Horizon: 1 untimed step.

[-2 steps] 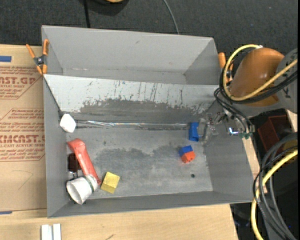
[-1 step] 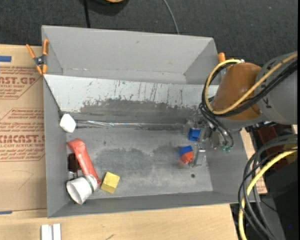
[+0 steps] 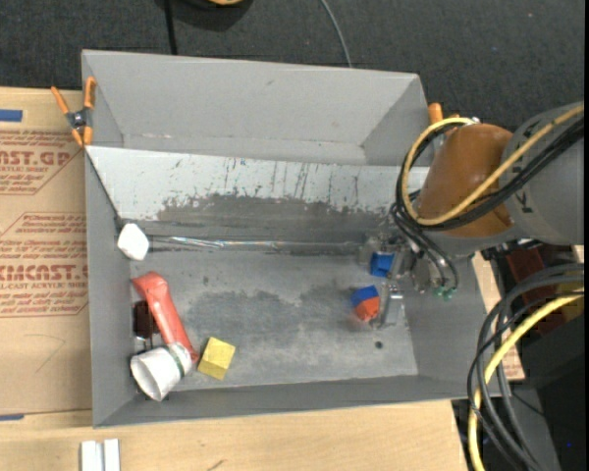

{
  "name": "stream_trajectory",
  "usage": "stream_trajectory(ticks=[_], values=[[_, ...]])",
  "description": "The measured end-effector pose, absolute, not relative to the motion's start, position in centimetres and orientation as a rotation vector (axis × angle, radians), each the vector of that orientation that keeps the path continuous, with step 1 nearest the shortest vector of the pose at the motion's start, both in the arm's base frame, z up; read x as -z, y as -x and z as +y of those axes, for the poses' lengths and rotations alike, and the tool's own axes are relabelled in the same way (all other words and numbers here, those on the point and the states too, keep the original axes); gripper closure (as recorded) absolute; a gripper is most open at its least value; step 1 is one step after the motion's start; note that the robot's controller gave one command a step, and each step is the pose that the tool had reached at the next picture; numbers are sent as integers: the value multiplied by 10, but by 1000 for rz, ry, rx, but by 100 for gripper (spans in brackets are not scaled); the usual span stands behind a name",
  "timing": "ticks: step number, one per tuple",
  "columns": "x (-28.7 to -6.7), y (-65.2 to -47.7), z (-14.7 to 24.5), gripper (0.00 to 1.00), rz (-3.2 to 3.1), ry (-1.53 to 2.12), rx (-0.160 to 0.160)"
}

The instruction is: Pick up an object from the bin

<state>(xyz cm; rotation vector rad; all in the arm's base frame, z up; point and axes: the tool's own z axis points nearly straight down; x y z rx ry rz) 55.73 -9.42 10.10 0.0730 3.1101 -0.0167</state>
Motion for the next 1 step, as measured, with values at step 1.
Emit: stream_trajectory(ticks=[1], values=[[-76,-551,-101,100,3107,-100,16]])
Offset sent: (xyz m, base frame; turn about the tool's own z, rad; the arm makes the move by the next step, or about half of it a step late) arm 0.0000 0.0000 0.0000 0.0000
